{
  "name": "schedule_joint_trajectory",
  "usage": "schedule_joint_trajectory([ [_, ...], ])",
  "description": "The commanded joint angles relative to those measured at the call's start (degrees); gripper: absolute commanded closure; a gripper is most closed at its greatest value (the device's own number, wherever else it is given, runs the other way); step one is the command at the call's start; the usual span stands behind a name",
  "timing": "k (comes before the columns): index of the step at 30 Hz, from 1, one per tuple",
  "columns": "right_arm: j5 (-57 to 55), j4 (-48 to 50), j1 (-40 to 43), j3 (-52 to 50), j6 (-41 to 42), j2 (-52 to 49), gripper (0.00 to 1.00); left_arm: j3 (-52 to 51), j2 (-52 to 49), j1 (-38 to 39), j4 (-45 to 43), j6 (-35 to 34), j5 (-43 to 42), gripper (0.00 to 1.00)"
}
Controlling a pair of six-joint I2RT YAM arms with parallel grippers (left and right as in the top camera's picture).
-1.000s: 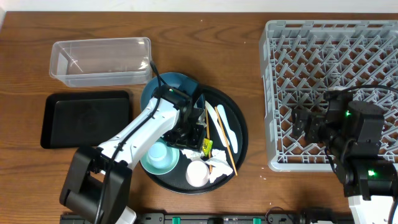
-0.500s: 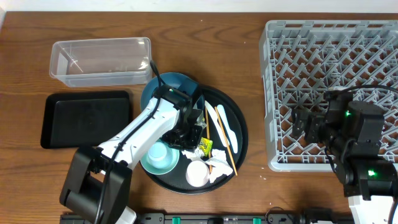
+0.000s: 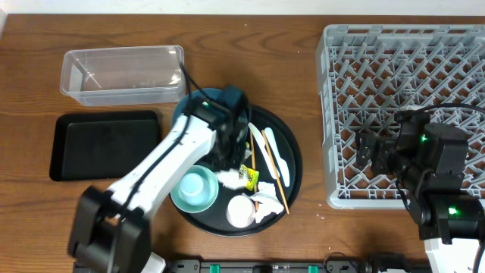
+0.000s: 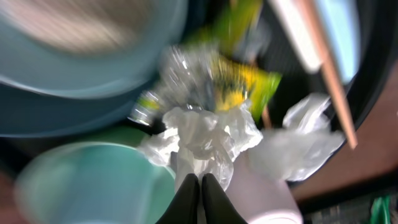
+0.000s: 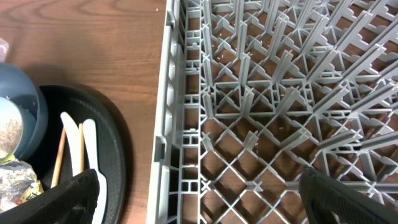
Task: Sort waste into correct bins and load items into the dishwasher rack
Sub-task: 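Carry the wrappers left and drop them into the clear bin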
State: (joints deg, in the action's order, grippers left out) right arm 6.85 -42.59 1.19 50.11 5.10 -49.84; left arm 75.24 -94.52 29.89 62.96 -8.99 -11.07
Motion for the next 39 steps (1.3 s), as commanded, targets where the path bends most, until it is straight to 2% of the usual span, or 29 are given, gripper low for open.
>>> schedule_joint_trajectory([
  [1,0.4,-0.1,-0.8,1.3,0.4,0.2,0.01,6.5,5.5,0.0,-0.1,0.4,12.8,0.94],
  [6,0.4,-0.1,-0.8,1.3,0.4,0.2,0.01,10.3,8.5,-4.1,-3.6,1.3,22.3,0.94],
  [11,0.4,-0.2,-0.8,1.3,0.4,0.2,0.01,10.6,8.4,-13.0,-11.3,1.6,22.2,0.94],
  [18,0.4,-0.3,-0.8,1.3,0.4,0.2,0.01,10.6,4.1,-24.9,-28.9,1.6,21.2,0.94],
  [25,0.5,-0.3,-0.8,1.3,1.4,0.2,0.01,10.6,-4.6,-29.0,-32.0,1.6,19.1,0.94],
  [26,0.5,-0.3,-0.8,1.3,1.7,0.2,0.01,10.6,-5.8,-29.3,-32.1,1.6,19.1,0.92],
  [28,0.5,-0.3,-0.8,1.3,1.7,0.2,0.01,10.6,-7.3,-29.7,-32.0,1.6,19.1,0.6],
  [29,0.5,-0.3,-0.8,1.3,1.7,0.2,0.01,10.6,-7.6,-29.8,-32.0,1.6,19.0,0.52],
  [31,0.5,-0.3,-0.8,1.3,1.7,0.2,0.01,10.6,-7.5,-29.7,-32.0,1.6,19.0,0.41],
  [35,0.5,-0.5,-0.8,1.3,1.7,0.2,0.01,10.6,-4.5,-28.8,-30.6,1.6,13.5,0.37],
  [39,0.5,-0.5,-0.8,1.3,1.7,0.2,0.01,10.6,-0.4,-25.9,-25.6,1.2,-3.8,0.37],
])
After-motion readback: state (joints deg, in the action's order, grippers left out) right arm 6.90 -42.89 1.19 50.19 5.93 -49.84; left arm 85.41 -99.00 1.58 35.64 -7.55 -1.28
